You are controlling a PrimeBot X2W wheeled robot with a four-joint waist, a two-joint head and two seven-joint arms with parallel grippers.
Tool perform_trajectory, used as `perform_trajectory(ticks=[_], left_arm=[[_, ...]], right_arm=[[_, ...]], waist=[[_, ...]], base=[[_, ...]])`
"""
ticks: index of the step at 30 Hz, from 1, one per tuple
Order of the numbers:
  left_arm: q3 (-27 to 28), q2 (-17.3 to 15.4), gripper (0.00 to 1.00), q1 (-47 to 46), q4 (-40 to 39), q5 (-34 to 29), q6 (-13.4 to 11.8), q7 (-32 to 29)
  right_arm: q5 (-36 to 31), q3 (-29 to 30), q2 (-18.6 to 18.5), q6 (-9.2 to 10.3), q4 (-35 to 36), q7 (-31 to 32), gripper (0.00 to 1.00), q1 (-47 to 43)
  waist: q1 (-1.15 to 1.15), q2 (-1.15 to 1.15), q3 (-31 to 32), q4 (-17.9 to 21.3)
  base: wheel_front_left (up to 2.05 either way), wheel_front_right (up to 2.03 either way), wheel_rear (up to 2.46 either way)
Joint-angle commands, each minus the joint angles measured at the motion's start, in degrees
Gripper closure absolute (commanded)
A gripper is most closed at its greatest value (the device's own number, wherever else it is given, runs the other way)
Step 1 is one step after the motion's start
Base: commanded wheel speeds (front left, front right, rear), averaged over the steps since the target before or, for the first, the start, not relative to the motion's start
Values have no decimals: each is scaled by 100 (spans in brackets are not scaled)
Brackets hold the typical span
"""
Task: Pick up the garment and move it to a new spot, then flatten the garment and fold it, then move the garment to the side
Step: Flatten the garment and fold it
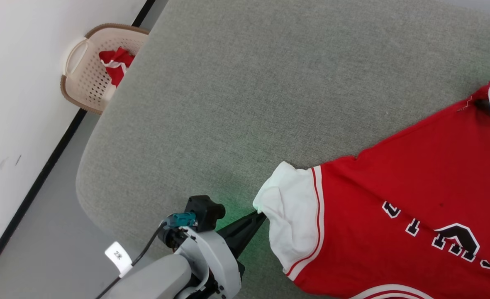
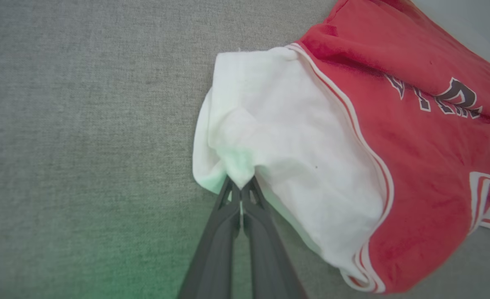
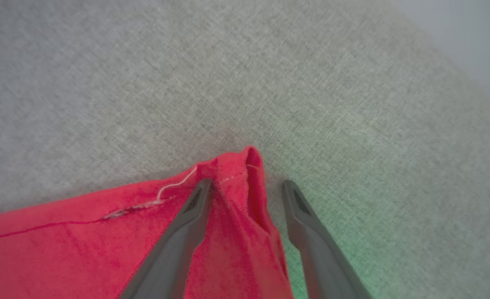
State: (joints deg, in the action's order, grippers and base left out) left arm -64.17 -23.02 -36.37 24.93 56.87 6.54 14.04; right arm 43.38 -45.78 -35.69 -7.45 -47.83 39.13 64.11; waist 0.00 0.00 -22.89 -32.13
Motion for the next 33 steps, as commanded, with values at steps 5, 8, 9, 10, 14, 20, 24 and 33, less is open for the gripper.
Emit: perform_trajectory(ticks=[5,8,9,10,14,20,24,33], left_arm=[[10,5,100,-68,109,12,47,51],[11,-90,100,-115,135,69,56,10],[12,-139,100,-152,114,86,62,-24],[30,-197,100,-188,81,146,70,-79],[170,-601,100,-428,-177,342,83,-404],[400,-1401,100,-1109,-781,275,-189,-1088],[557,-1837,100,-1695,-1159,181,-396,-1628],[730,-2120,100,-3069,-944,-136,-157,-2326]], right_arm=[[262,-303,-2,1,-442,479,100,-335],[366,-275,66,1,-454,360,100,-198],[409,-256,88,1,-439,293,100,-139],[434,-244,123,1,-409,231,100,-83],[683,-160,246,-1,-119,-97,100,108],[948,-355,57,-1,540,-403,100,330],[1069,-463,-80,-1,927,-673,100,494],[1159,-384,-17,-1,1065,-1674,100,886]], waist=[[0,0,61,88],[0,0,140,204],[0,0,172,250],[0,0,212,302],[0,0,438,530],[0,0,837,932],[0,0,1107,1221],[0,0,1710,1768]], base=[[0,0,0],[0,0,0],[0,0,0],[0,0,0],[0,0,0],[0,0,0],[0,0,0],[0,0,0]])
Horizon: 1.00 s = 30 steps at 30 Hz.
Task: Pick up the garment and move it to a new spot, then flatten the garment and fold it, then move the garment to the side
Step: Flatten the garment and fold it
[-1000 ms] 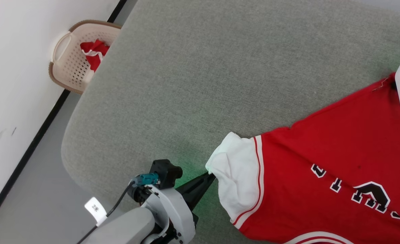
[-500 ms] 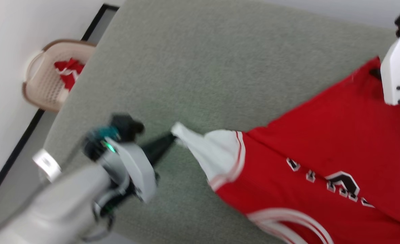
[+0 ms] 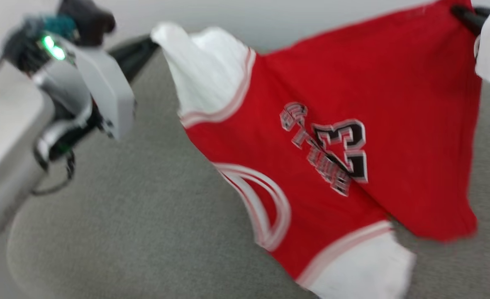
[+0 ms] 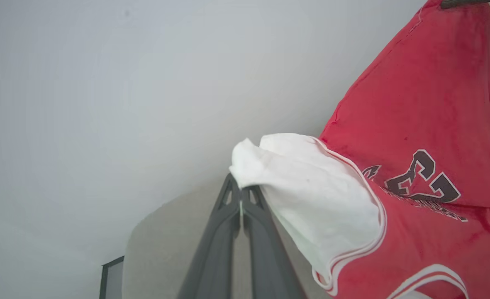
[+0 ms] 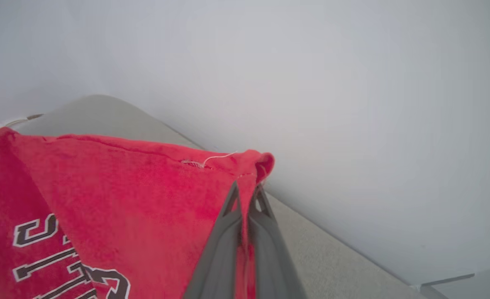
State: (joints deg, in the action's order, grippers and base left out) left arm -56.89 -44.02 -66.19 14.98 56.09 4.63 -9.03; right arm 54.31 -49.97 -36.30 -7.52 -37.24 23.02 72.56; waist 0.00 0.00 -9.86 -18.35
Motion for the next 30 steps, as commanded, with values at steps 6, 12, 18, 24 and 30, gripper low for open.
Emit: perform_trajectory(ticks=[6,12,18,24,30], left_arm=[[-44,222,100,-965,817,-207,216,-237],[-147,445,100,-1736,1525,-293,273,-241],[-433,499,100,-2295,1860,-243,282,-231],[-713,405,100,-2798,1954,-160,283,-77],[-880,337,100,-3258,2038,-39,278,143]], right_arm=[[78,-3,113,6,42,-626,100,257],[167,-18,153,6,87,-986,100,447],[366,14,90,6,210,-1147,100,627],[442,108,-54,6,324,-1202,100,849],[314,235,-152,6,345,-1235,100,1150]], waist=[[0,0,727,657],[0,0,920,872],[0,0,912,1027],[0,0,531,1152],[0,0,-193,1245]], base=[[0,0,0],[0,0,0],[0,0,0],[0,0,0],[0,0,0]])
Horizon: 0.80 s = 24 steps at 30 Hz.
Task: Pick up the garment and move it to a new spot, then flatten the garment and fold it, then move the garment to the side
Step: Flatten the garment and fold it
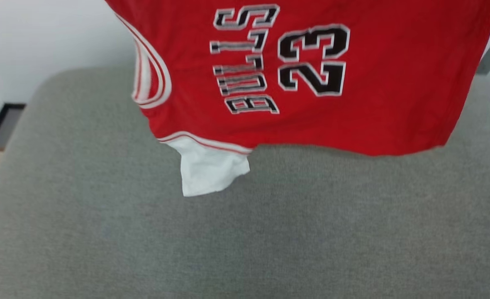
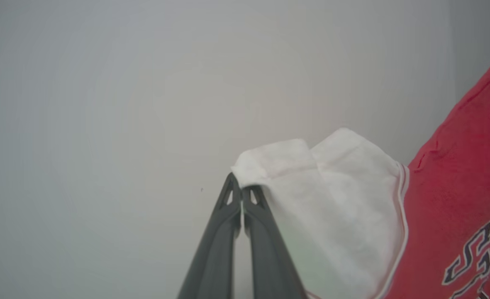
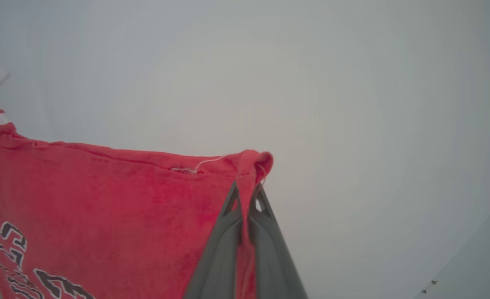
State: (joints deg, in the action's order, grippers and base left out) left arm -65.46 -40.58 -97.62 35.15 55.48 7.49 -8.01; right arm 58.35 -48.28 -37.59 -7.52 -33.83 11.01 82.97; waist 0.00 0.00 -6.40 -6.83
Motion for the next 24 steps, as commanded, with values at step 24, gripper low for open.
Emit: perform_trajectory(ticks=[24], left_arm=[[635,1093,100,-2828,1351,-1437,-975,2319]], right_arm=[[-3887,2085,1405,6,-2262,-2617,100,2289]], waist=[[0,0,-3937,-167]], base=[[0,0,0]])
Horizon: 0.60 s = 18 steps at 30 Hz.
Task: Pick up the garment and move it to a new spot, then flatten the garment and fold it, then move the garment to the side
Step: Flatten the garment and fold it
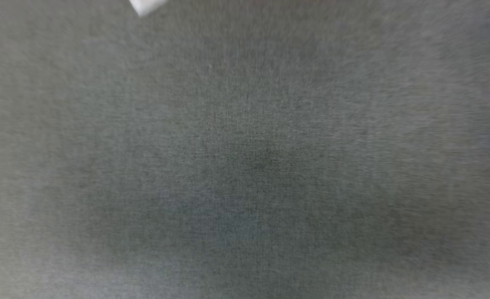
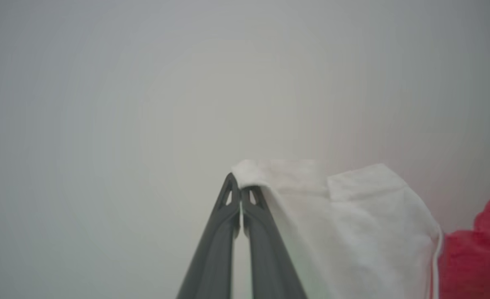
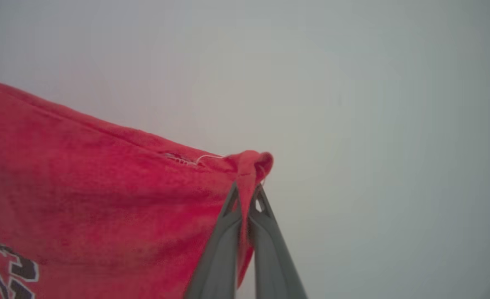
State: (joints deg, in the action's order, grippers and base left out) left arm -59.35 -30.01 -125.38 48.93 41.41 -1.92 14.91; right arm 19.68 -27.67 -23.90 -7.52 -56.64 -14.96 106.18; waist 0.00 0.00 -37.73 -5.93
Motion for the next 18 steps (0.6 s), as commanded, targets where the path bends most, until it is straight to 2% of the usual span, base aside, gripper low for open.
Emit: perform_trajectory(ticks=[1,4,8,13,18], left_arm=[[213,-7,100,-4,-247,-146,-81,24],[743,-90,100,602,-795,-401,-108,14],[1154,-6,100,1221,-1073,-648,179,22],[1366,184,100,2257,-999,-860,504,19],[1349,287,100,3070,-815,-796,819,19]], right_arm=[[-214,163,50,6,146,-22,100,-116],[-618,454,129,6,291,-18,100,-477],[-960,694,196,6,271,-20,100,-810],[-1065,706,245,6,99,-20,100,-1281],[-726,497,219,6,-57,-20,100,-1716]], waist=[[0,0,-876,-315],[0,0,-951,-444],[0,0,-897,-584],[0,0,-680,-718],[0,0,-353,-783]], base=[[0,0,0],[0,0,0],[0,0,0],[0,0,0],[0,0,0]])
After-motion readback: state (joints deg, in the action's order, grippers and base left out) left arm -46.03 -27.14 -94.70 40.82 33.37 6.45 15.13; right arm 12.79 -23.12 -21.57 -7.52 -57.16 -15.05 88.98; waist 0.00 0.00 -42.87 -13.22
